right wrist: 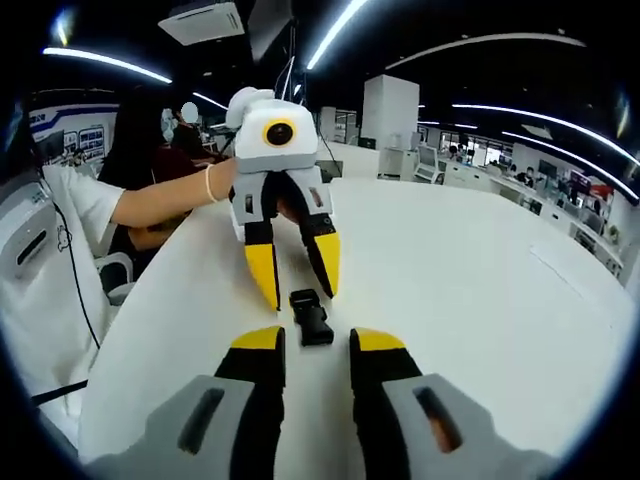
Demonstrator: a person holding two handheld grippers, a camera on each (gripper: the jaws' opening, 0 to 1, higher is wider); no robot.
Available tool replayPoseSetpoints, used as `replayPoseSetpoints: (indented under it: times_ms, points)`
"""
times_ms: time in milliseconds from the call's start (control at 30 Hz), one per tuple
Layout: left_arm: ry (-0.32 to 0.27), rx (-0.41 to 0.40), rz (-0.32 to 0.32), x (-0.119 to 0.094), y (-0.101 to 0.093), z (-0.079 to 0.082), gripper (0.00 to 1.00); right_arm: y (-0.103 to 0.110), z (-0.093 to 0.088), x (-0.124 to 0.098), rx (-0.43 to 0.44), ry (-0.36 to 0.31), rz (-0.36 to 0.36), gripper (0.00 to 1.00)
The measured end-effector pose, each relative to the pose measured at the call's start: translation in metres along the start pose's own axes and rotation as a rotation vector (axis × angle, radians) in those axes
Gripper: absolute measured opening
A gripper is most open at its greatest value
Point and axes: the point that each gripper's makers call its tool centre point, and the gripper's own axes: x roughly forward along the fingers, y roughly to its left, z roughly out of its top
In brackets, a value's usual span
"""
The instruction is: Snap the two parts of the plastic buckle together until the buckle closes and remains connected.
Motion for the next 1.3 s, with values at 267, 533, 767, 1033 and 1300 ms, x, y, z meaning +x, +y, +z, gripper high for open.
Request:
replayPoseSetpoints:
  times_ms: [267,533,767,1033,1300]
  points:
    - [0.031,-0.016,0.004,-0.009,0.002,-0.012,0.16,0.004,-0.001,0.0,0.02,-0.008,0.03,0.15]
    - [0.011,-0.041,0.022,-0.008,0.008,-0.014,0.04,0.005,-0.001,0.001,-0.008,-0.008,0.037,0.11]
    - [0.001,-0.024,0.043,-0.009,0.013,-0.014,0.2,0.005,0.0,0.003,-0.016,-0.011,0.057,0.11]
    - [-0.017,-0.032,0.049,-0.006,0.018,-0.011,0.26,0.001,-0.001,0.003,-0.01,-0.016,0.03,0.14]
    - [-0.029,-0.047,0.035,-0.003,0.019,-0.009,0.25,0.005,-0.002,0.003,0.011,-0.019,0.026,0.17]
